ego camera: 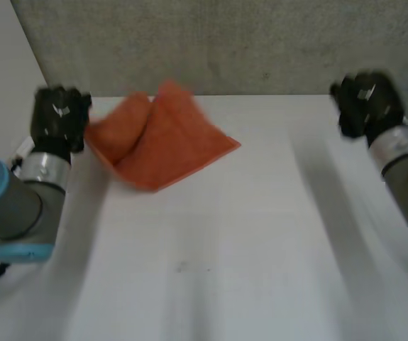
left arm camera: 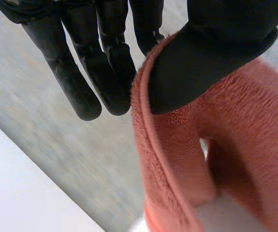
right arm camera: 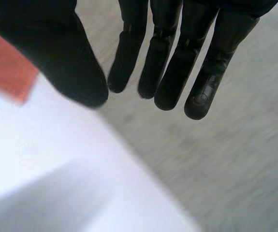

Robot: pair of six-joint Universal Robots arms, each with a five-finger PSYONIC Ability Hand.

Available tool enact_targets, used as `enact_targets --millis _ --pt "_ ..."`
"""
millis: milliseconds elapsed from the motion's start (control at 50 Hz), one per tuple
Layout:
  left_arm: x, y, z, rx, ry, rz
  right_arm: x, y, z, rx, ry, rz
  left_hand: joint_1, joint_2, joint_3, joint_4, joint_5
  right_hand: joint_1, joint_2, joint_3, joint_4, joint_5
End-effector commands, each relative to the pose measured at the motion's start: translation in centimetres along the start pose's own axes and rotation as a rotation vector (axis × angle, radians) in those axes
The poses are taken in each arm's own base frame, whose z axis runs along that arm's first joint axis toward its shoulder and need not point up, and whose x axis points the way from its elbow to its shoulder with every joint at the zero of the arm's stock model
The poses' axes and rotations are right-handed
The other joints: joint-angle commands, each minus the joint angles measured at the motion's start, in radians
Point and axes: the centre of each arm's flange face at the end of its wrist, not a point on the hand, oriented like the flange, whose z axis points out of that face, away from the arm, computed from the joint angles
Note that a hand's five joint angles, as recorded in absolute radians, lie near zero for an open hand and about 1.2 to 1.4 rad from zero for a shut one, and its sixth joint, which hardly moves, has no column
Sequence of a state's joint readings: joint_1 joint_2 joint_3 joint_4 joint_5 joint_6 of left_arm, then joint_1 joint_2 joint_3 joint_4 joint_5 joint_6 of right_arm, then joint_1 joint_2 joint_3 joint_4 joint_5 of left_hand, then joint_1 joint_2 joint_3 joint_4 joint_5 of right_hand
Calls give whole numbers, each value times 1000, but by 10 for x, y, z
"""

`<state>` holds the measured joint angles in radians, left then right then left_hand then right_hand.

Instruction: Fold the laundry

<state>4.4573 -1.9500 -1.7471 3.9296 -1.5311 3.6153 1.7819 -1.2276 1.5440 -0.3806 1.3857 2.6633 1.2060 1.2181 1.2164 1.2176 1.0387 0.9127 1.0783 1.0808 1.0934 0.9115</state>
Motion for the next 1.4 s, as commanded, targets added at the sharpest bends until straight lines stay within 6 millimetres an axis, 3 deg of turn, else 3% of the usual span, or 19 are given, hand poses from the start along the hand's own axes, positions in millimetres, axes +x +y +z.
enact_targets --millis 20,60,120,200,300,360,400,420,460,520,620,660,760,1040,1120,1300,1320,1340,1400 --pt "11 15 -19 -114 65 -5 -40 33 -21 -195 -147 57 190 178 180 179 183 -249 -415 -417 -430 -423" --pt "7 6 -20 -104 62 -3 -51 32 -29 -235 -191 110 190 178 180 179 183 -577 -742 -745 -757 -750" --pt "-1 -14 -21 -76 52 -4 -61 22 -35 -239 -215 208 190 178 180 179 183 -738 -904 -906 -919 -911" --pt "-8 -33 -23 -55 48 -3 -72 12 -39 -231 -234 318 190 178 180 179 183 -738 -904 -906 -919 -911" --pt "-19 -98 -34 46 61 -22 -78 -16 -42 -171 -250 466 190 178 180 179 183 -738 -904 -906 -919 -911" --pt "-21 -113 -38 72 66 -28 -79 -32 -40 -133 -255 541 190 178 180 179 183 -738 -904 -906 -919 -911" --pt "-25 -141 -46 120 73 -35 -81 -38 -38 -119 -264 573 190 178 180 179 183 -738 -904 -906 -919 -911" --pt "-25 -141 -46 120 73 -35 -86 -43 -35 -107 -279 597 190 178 180 179 183 -738 -904 -906 -919 -911" --pt "-30 -167 -54 171 77 -45 -95 -46 -34 -102 -300 616 190 178 180 179 183 -738 -904 -906 -919 -911" --pt "-32 -187 -61 213 82 -54 -120 -52 -33 -96 -364 647 190 178 180 179 183 -738 -904 -906 -919 -911" --pt "-34 -207 -70 252 94 -63 -147 -50 -31 -125 -421 731 190 178 180 179 183 -738 -904 -906 -919 -911" --pt "-34 -210 -72 256 98 -64 -169 -46 -33 -150 -472 775 190 178 180 179 183 -738 -904 -906 -919 -911" --pt "-34 -215 -81 264 109 -68 -191 -37 -27 -163 -488 788 190 178 180 179 183 -738 -904 -906 -919 -911" --pt "-38 -213 -103 249 119 -65 -185 -40 -13 -129 -445 781 190 178 180 179 183 -738 -904 -906 -919 -911" --pt "-39 -214 -106 250 119 -66 -183 -30 -8 -150 -442 781 190 178 180 179 183 -738 -904 -906 -919 -911" --pt "-40 -212 -106 247 114 -64 -206 3 -11 -219 -525 729 190 178 180 179 183 4 -161 -164 -176 -169" --pt "-40 -212 -106 249 113 -64 -206 3 -11 -219 -525 729 190 178 180 179 183 6 -160 -162 -175 -167" --pt "-40 -212 -106 249 113 -64 -205 5 -9 -219 -520 726 190 178 180 179 183 314 149 146 133 141" --pt "-40 -212 -106 251 111 -64 -189 7 1 -207 -468 722 190 178 180 179 183 484 318 315 303 310"
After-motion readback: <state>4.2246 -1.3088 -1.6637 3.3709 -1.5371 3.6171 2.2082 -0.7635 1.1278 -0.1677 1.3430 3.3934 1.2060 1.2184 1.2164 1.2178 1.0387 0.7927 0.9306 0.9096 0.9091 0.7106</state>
